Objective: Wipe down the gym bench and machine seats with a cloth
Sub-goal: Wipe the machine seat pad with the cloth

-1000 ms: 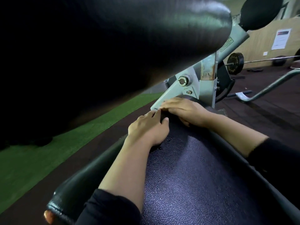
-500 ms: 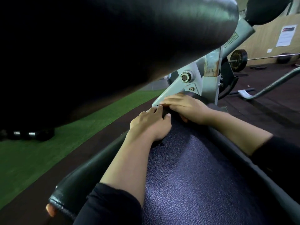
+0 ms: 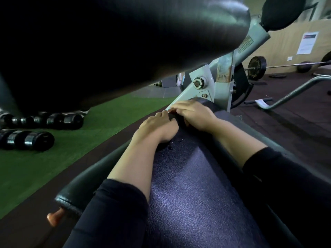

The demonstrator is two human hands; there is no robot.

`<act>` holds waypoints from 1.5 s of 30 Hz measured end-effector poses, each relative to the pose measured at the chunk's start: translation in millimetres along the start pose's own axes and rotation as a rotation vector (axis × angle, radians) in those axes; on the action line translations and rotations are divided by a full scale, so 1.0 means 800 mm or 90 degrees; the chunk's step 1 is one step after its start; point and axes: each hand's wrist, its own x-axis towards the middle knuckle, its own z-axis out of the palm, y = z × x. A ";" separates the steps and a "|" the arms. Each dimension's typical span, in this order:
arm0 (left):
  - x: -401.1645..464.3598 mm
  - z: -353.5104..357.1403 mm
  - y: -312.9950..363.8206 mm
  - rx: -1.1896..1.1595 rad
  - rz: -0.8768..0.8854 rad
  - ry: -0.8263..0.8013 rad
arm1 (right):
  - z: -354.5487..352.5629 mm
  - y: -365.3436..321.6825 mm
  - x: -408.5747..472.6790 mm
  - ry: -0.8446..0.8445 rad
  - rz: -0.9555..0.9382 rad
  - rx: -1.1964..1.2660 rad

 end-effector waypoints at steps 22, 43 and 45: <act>-0.173 -0.013 -0.078 0.069 0.028 0.146 | -0.003 -0.041 -0.061 0.050 0.120 0.191; -0.169 -0.009 -0.085 0.066 0.021 0.185 | -0.005 -0.059 -0.016 -0.027 0.061 0.184; -0.169 -0.010 -0.086 0.068 0.019 0.180 | 0.002 -0.083 -0.005 -0.035 0.059 0.165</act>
